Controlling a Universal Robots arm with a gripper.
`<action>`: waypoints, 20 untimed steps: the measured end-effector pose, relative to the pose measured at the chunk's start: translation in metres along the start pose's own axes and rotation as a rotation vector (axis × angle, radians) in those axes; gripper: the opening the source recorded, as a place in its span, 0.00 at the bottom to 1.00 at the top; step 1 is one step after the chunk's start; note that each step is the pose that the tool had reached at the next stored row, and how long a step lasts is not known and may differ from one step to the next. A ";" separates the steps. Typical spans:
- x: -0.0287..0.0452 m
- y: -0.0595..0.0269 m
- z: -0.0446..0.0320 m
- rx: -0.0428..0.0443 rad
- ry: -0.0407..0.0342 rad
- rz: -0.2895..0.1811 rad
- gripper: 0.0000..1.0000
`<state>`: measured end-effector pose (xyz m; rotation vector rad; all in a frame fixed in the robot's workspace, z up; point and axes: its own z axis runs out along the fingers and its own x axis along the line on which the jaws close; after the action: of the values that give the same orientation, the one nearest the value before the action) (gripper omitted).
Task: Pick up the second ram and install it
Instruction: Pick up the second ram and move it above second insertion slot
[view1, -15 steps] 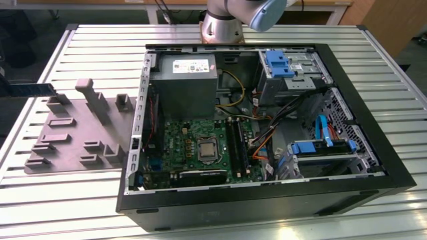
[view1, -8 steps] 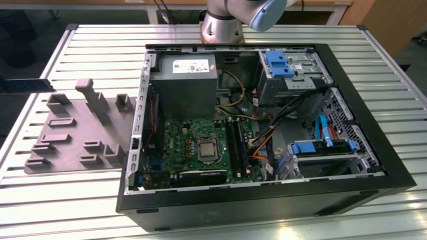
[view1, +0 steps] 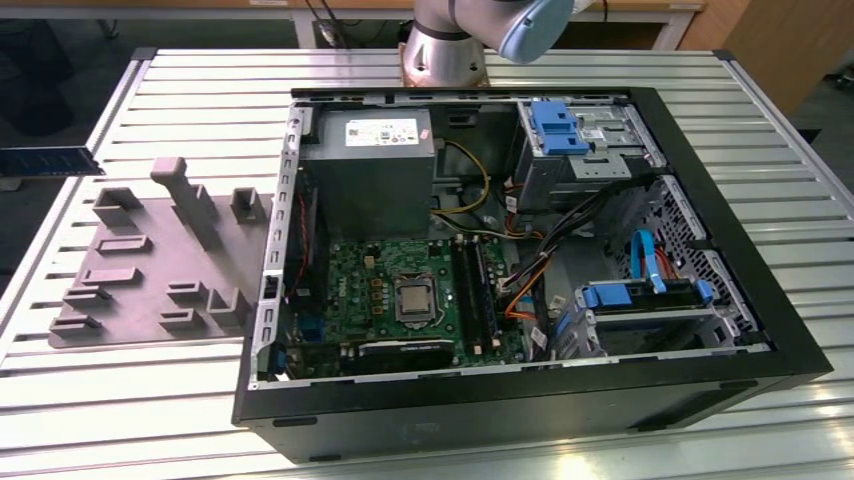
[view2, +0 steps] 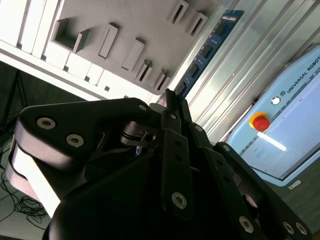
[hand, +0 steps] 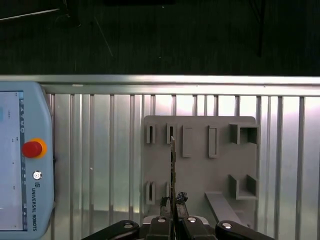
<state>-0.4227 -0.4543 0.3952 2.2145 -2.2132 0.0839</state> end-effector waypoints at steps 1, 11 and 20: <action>0.0000 0.0000 -0.0005 0.0000 0.0000 0.000 0.14; 0.0000 -0.0016 -0.0007 -0.0001 0.0000 0.000 0.14; 0.0000 -0.0073 -0.0004 0.0000 -0.0001 0.000 0.14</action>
<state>-0.4153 -0.4543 0.3958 2.2146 -2.2132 0.0839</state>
